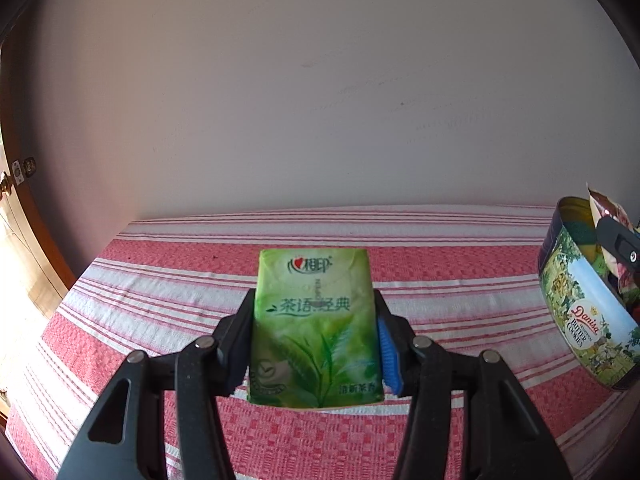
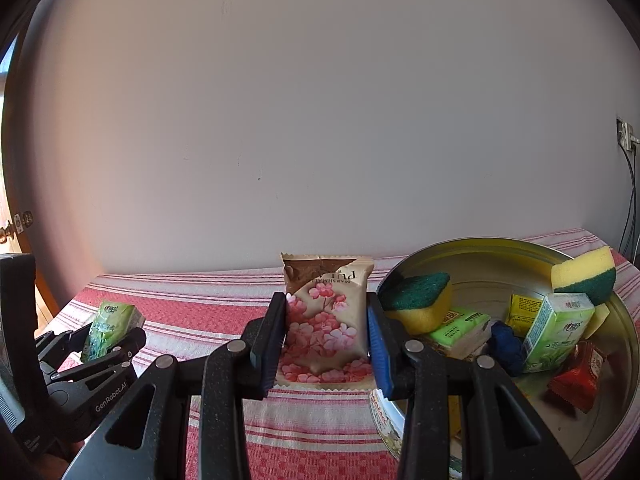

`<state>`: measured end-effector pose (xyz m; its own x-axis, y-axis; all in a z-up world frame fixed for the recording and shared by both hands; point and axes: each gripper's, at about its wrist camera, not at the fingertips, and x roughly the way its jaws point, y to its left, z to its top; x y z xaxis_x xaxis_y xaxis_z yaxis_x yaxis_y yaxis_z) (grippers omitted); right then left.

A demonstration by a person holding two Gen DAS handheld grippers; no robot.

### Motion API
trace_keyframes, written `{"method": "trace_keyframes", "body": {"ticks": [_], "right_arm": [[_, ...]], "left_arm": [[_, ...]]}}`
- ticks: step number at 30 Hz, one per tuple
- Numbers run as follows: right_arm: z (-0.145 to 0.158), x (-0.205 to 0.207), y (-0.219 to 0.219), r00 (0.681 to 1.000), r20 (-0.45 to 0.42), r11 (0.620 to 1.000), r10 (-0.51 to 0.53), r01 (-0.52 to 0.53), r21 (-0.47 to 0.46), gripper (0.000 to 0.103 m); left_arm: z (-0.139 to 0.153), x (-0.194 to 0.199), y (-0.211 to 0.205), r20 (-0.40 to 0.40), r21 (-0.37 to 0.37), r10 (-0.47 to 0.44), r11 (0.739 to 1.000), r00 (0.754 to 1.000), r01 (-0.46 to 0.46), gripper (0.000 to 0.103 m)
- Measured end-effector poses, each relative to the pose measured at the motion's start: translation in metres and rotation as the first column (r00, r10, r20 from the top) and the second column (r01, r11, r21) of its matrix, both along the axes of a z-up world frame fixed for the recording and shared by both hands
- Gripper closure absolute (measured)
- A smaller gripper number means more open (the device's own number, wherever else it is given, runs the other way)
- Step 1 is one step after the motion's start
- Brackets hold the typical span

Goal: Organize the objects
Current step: 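Lift and carry the tissue pack and pink snack over the silver tin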

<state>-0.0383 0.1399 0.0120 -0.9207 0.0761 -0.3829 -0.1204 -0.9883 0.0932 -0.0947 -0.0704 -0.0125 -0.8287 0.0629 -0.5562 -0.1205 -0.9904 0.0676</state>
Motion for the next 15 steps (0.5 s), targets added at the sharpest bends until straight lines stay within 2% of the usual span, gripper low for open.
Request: {"method": "trace_keyframes", "body": {"ticks": [15], "right_arm": [[0.014,0.031,0.037,0.999,-0.036,1.000,-0.031,0.031,-0.005,0.062]], "left_arm": [[0.017,0.052,0.047,-0.032,0.050,-0.045,0.998,0.998,0.047,0.051]]}}
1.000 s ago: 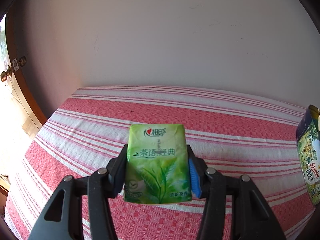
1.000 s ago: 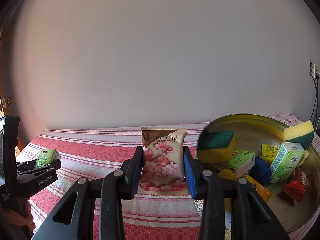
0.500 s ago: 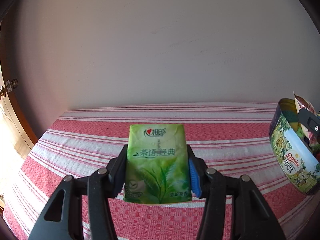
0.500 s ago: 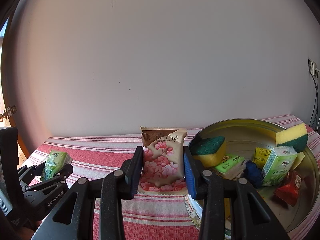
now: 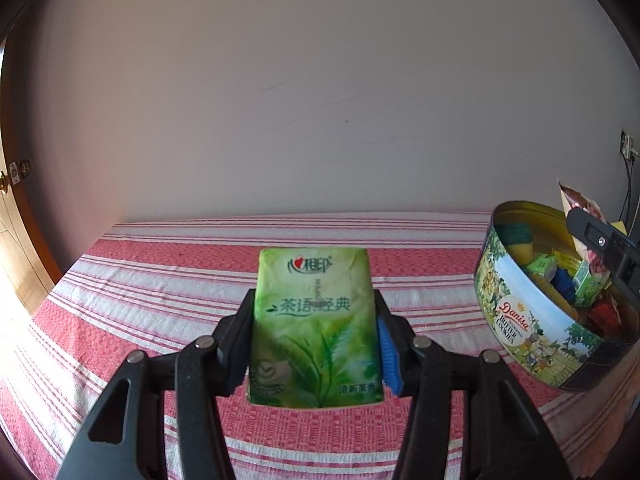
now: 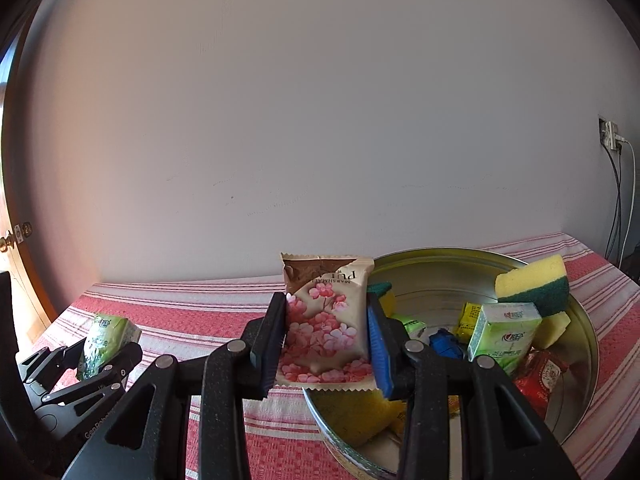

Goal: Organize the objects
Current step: 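Lift and carry the tissue pack and pink snack over the silver tin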

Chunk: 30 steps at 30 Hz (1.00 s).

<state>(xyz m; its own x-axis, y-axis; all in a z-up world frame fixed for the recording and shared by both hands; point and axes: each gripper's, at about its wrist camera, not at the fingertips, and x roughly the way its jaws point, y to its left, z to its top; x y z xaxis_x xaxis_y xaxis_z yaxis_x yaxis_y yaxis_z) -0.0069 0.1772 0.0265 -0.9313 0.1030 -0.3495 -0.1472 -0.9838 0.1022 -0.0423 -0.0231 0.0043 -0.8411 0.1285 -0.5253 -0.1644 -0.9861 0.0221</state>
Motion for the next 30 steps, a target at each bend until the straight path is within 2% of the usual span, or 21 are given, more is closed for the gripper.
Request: {"method": "trace_keyframes", "body": {"ticks": [5,16,30], "right_arm": [[0.003,0.013,0.014,1.000,-0.011,1.000,-0.015,0.015,0.016,0.062],[0.007,0.033,0.054,0.997,-0.018,0.997,-0.075,0.075,0.016,0.062],[0.009,0.050,0.102,0.989,-0.017,0.986,-0.150,0.151,0.065,0.062]], "left_arm": [[0.010,0.013,0.020,-0.018,0.024,-0.023,0.999,1.000,0.024,0.051],[0.032,0.035,0.082,-0.059,0.022,-0.105,0.994,0.993,0.107,0.051],[0.026,0.044,0.168,-0.037,0.054,-0.155,0.986,0.987,0.157,0.051]]}}
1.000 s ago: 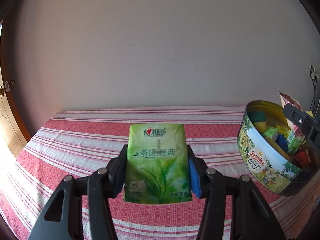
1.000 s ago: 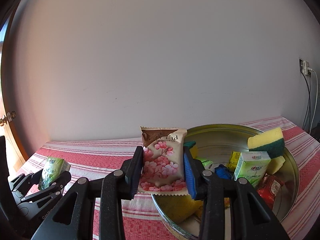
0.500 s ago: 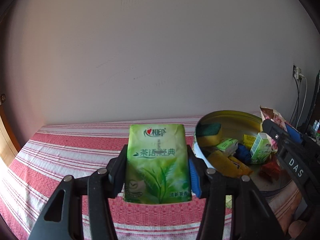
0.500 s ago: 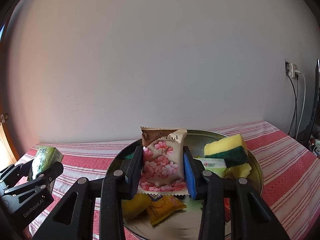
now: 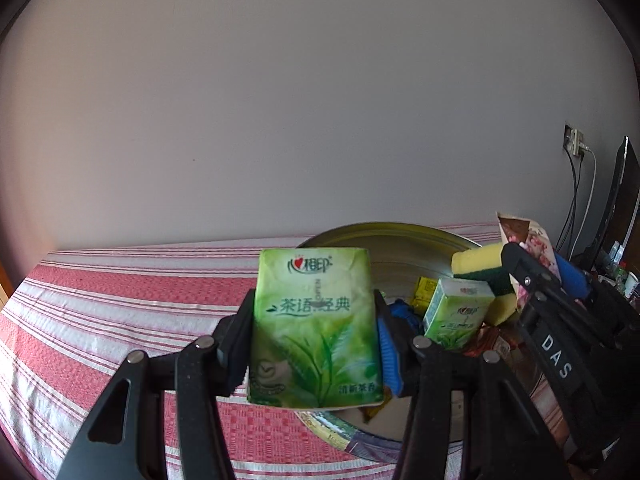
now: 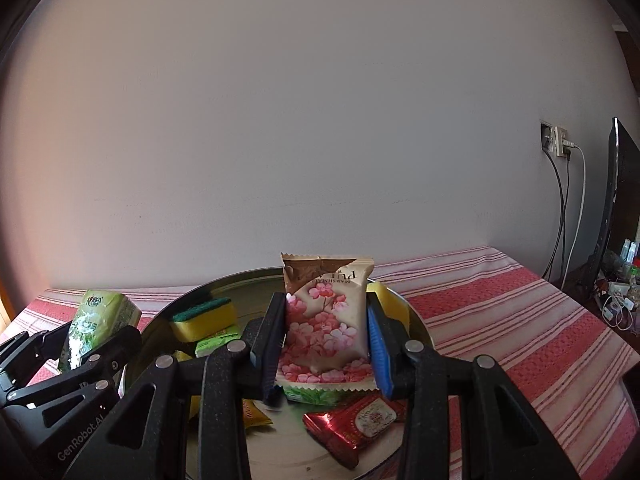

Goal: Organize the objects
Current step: 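Lift and carry the tissue pack and pink snack over the silver tin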

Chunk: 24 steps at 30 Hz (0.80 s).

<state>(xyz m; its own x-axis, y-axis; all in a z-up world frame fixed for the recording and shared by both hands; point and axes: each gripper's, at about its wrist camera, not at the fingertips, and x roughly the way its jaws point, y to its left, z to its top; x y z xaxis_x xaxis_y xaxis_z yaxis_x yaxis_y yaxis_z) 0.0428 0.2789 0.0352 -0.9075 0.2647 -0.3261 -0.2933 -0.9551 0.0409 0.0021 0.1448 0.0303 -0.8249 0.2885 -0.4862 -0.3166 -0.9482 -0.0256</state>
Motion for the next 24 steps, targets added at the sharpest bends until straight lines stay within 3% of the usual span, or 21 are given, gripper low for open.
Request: {"method": "trace_keyframes", "body": {"ticks": [9,24], "right_arm": [[-0.008,-0.023,0.050,1.000,0.023,1.000,-0.021,0.021,-0.013,0.062],[-0.018,-0.054,0.058,0.994,0.109,1.000,0.019,-0.021,0.016,0.062]], "left_arm": [[-0.003,-0.004,0.036,0.005,-0.012,-0.019,1.000,1.000,0.019,0.051],[-0.026,-0.033,0.064,0.070,-0.028,0.009,1.000,0.998,-0.007,0.051]]}}
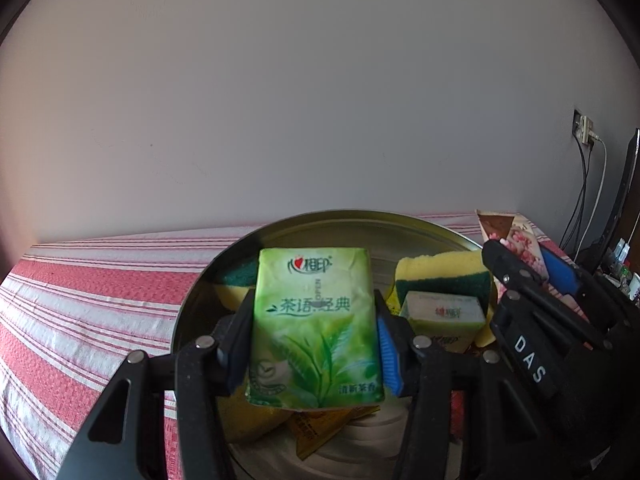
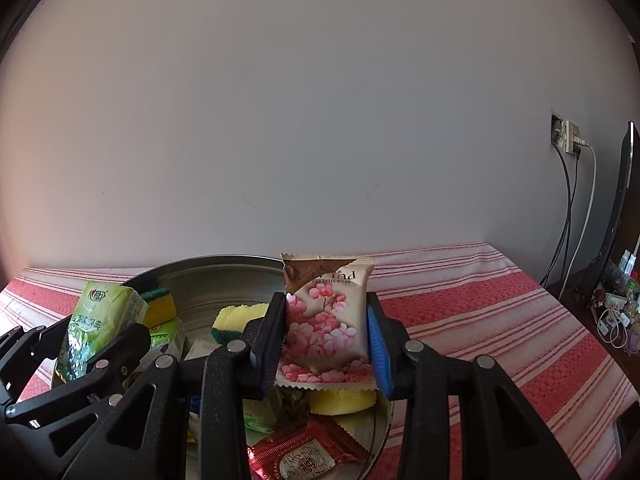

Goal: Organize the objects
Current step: 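Lift and carry the tissue pack and pink snack over the silver tin, then open both grippers to drop the tissue pack and snack into the tin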

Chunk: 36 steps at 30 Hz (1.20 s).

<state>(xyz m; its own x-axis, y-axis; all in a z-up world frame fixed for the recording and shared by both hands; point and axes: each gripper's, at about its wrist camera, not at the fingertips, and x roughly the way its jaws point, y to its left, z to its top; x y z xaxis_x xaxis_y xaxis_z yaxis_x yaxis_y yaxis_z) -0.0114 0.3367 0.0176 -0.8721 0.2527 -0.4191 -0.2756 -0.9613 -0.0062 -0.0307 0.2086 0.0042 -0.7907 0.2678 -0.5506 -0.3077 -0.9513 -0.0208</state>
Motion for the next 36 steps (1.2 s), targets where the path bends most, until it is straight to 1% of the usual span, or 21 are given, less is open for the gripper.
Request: {"method": "trace_keyframes", "body": {"ticks": [2,5,7,8,10,14,18,19,20,21,22,23,24,25,27,30,31,33,35,36], "right_arm": [[-0.001,-0.003,0.001,1.000,0.007,1.000,0.006,-0.006,-0.005,0.062],[-0.001,-0.006,-0.001,1.000,0.013,1.000,0.009,-0.009,-0.007,0.062],[-0.002,-0.007,-0.003,1.000,0.019,1.000,0.012,-0.012,-0.001,0.062],[-0.001,-0.007,-0.003,1.000,0.018,1.000,0.014,-0.014,0.001,0.062],[-0.001,-0.007,-0.004,1.000,0.020,1.000,0.021,-0.021,0.002,0.062],[0.000,-0.009,-0.007,0.997,0.041,0.998,0.063,-0.062,-0.023,0.062],[-0.001,-0.010,-0.008,0.993,0.046,0.993,0.112,-0.110,-0.050,0.061],[0.000,-0.009,-0.008,0.990,0.041,0.989,0.134,-0.131,-0.066,0.061],[0.000,-0.008,-0.008,0.988,0.031,0.985,0.152,-0.149,-0.083,0.057],[0.001,-0.005,-0.007,0.987,0.017,0.983,0.160,-0.158,-0.098,0.053],[0.003,-0.002,-0.006,0.986,-0.005,0.980,0.166,-0.166,-0.114,0.044],[0.004,0.002,-0.005,0.986,-0.026,0.978,0.167,-0.169,-0.121,0.028],[0.006,0.005,-0.005,0.985,-0.051,0.979,0.165,-0.170,-0.115,0.022],[0.009,0.009,-0.006,0.984,-0.073,0.980,0.162,-0.169,-0.102,0.018],[0.012,0.014,-0.010,0.983,-0.094,0.984,0.156,-0.163,-0.074,0.018],[0.017,0.021,-0.009,0.984,-0.123,0.988,0.128,-0.137,-0.065,0.018],[0.017,0.024,-0.008,0.983,-0.133,0.989,0.123,-0.133,-0.069,0.015],[0.017,0.027,-0.005,0.982,-0.158,0.990,0.106,-0.119,-0.079,0.011],[0.016,0.031,0.000,0.980,-0.176,0.990,0.092,-0.110,-0.091,0.007],[0.017,0.034,0.001,0.979,-0.185,0.990,0.086,-0.105,-0.092,0.006]], "left_arm": [[-0.005,-0.006,0.003,0.013,-0.012,0.006,1.000,1.000,-0.006,0.051],[-0.009,-0.007,-0.001,0.029,-0.008,0.013,1.000,1.000,-0.013,0.051],[-0.011,-0.009,0.003,0.028,-0.025,0.024,0.999,0.999,-0.023,0.051],[-0.013,-0.017,0.006,0.033,-0.030,0.029,0.999,0.999,-0.028,0.051],[-0.015,-0.020,0.006,0.049,-0.035,0.038,0.999,0.998,-0.036,0.051],[-0.021,-0.026,0.009,0.070,-0.048,0.052,0.998,0.996,-0.048,0.051],[-0.026,-0.028,0.013,0.072,-0.052,0.060,0.997,0.996,-0.056,0.049],[-0.025,-0.027,0.014,0.066,-0.044,0.056,0.998,0.996,-0.053,0.046],[-0.024,-0.027,0.014,0.064,-0.042,0.050,0.998,0.997,-0.047,0.031],[-0.021,-0.023,0.013,0.052,-0.045,0.050,0.998,0.997,-0.048,0.019],[-0.018,-0.018,0.014,0.033,-0.042,0.044,0.998,0.998,-0.043,0.014],[-0.017,-0.014,0.016,0.014,-0.040,0.041,0.998,0.999,-0.040,0.004],[-0.015,-0.011,0.017,-0.008,-0.042,0.042,0.998,0.999,-0.042,0.001],[-0.011,-0.004,0.015,-0.030,-0.045,0.045,0.998,0.999,-0.046,0.001],[-0.008,0.002,0.012,-0.053,-0.049,0.048,0.998,0.997,-0.050,0.001],[-0.011,-0.001,0.010,-0.034,-0.030,0.047,0.998,0.998,-0.048,0.001],[-0.011,0.004,0.001,-0.029,-0.022,0.052,0.998,0.998,-0.053,0.001],[-0.003,0.002,-0.012,-0.028,-0.006,0.061,0.998,0.998,-0.062,0.001],[-0.001,0.002,-0.017,-0.033,0.006,0.072,0.997,0.997,-0.072,0.001],[0.000,0.003,-0.018,-0.039,0.010,0.081,0.997,0.996,-0.080,0.001]]}}
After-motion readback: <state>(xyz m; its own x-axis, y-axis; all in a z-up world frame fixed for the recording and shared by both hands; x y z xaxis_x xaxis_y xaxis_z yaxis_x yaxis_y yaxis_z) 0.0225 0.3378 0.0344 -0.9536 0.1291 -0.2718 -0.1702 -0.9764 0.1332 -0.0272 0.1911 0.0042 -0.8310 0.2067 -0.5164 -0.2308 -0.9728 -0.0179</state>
